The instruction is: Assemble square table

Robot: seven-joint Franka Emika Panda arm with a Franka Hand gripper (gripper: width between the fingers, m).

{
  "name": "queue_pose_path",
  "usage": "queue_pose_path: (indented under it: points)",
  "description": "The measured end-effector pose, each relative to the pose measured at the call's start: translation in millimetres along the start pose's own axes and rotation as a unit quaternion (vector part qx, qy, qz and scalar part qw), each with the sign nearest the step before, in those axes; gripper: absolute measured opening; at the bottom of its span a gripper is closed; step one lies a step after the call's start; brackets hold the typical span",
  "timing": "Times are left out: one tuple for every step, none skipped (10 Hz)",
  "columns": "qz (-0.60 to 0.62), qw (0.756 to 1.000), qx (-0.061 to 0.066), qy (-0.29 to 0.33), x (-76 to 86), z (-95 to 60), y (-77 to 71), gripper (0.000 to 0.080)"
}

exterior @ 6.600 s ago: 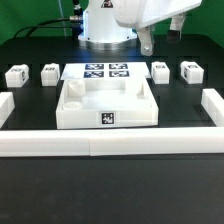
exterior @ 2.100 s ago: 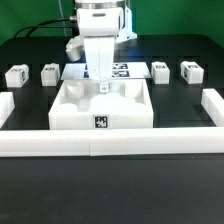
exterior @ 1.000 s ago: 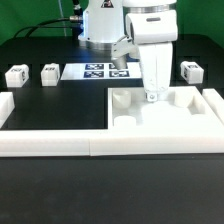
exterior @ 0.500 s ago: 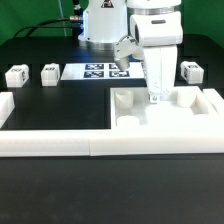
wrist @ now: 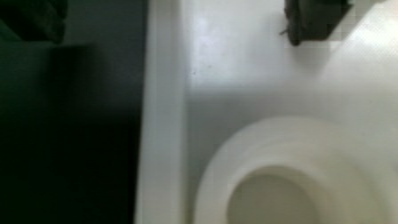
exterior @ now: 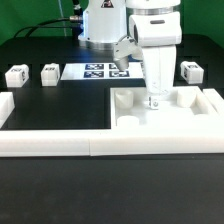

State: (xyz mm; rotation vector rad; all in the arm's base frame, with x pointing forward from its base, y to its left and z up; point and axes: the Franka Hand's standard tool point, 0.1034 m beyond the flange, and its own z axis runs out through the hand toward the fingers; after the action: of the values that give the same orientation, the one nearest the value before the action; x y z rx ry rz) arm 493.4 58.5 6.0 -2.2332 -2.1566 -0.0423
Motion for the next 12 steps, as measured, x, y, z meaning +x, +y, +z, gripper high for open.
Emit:
queue_pose_path:
  points:
    - [0.000, 1.000, 0.000, 0.000, -0.1, 0.0, 0.0, 0.0643]
    - [0.000, 1.000, 0.000, 0.000, -0.3, 0.1, 0.0, 0.0643]
    - [0.000, 1.000, 0.000, 0.000, -0.4, 0.1, 0.0, 0.0649]
    - [0.003, 1.000, -0.001, 0.000, -0.2, -0.5, 0.3, 0.0649]
    - [0.023, 1.000, -0.006, -0.001, 4.4, -8.2, -1.1, 0.0649]
    - [0.045, 0.999, -0.013, -0.002, 12.3, -21.1, -7.7, 0.0649]
    - [0.082, 0.997, -0.016, -0.003, 22.7, -31.3, -16.6, 0.0649]
    - [0.100, 0.995, -0.020, -0.004, 34.0, -40.4, -20.3, 0.0649]
    - [0.156, 0.987, -0.024, -0.003, 48.7, -52.1, -19.5, 0.0649]
    - [0.224, 0.974, -0.027, -0.002, 67.5, -59.8, -21.7, 0.0649]
    - [0.259, 0.966, -0.024, -0.001, 86.0, -57.6, -29.5, 0.0649]
    - [0.285, 0.958, -0.025, 0.002, 92.8, -56.9, -31.0, 0.0649]
